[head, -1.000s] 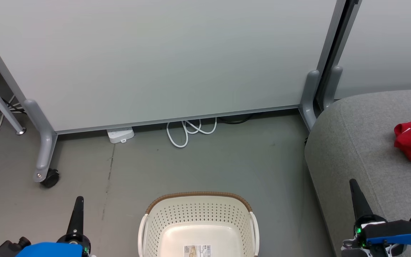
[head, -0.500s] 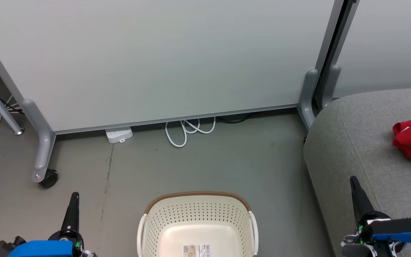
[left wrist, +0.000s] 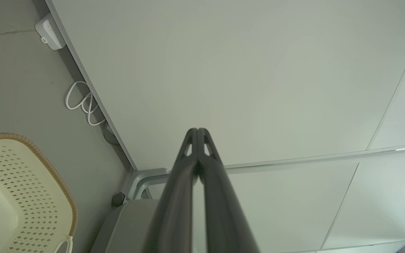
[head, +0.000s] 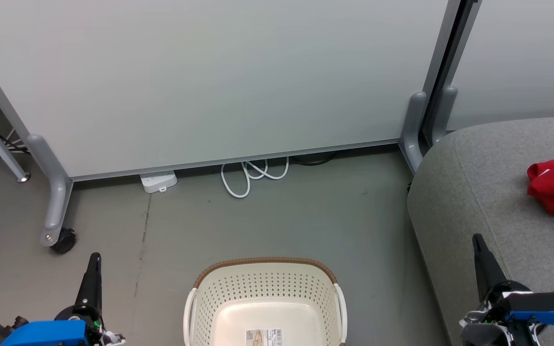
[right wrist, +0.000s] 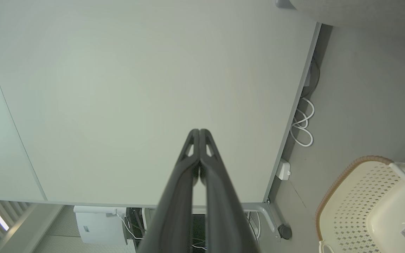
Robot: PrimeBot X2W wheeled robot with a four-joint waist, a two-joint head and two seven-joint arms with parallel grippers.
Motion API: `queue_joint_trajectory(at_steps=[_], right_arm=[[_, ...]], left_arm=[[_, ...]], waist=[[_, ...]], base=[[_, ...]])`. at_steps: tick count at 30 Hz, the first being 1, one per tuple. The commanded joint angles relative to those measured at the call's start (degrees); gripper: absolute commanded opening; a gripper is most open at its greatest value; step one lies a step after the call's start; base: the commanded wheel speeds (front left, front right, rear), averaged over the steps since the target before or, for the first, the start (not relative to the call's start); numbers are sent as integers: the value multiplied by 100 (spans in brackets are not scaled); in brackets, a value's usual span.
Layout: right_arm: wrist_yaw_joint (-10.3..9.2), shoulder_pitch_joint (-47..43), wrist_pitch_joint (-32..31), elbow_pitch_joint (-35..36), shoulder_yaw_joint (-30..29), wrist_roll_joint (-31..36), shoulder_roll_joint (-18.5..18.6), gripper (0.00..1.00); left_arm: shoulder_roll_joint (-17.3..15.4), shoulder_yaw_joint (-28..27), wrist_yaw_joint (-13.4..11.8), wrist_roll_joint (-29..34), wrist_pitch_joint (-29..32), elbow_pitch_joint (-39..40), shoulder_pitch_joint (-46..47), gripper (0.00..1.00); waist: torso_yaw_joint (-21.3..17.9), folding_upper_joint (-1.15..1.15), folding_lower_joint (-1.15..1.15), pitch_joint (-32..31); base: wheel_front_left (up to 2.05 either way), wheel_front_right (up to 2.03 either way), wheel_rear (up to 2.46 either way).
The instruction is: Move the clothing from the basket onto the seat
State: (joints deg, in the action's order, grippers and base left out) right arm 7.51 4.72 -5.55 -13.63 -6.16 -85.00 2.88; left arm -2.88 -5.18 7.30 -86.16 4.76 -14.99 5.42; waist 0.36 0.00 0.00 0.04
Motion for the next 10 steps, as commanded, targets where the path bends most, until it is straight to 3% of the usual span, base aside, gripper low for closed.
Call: queue_joint_trajectory(at_steps=[1,10], right_arm=[[-3,130,-32,-1,-21,-153,0,0],[-3,170,-87,-30,-37,-536,-1,0]], left_arm=[[-15,-50,30,-122,41,48,81,0],[-13,-121,33,-454,138,90,100,0]], waist=[[-4,0,0,1],[-23,0,0,9]], base=[[0,0,0],[0,0,0]])
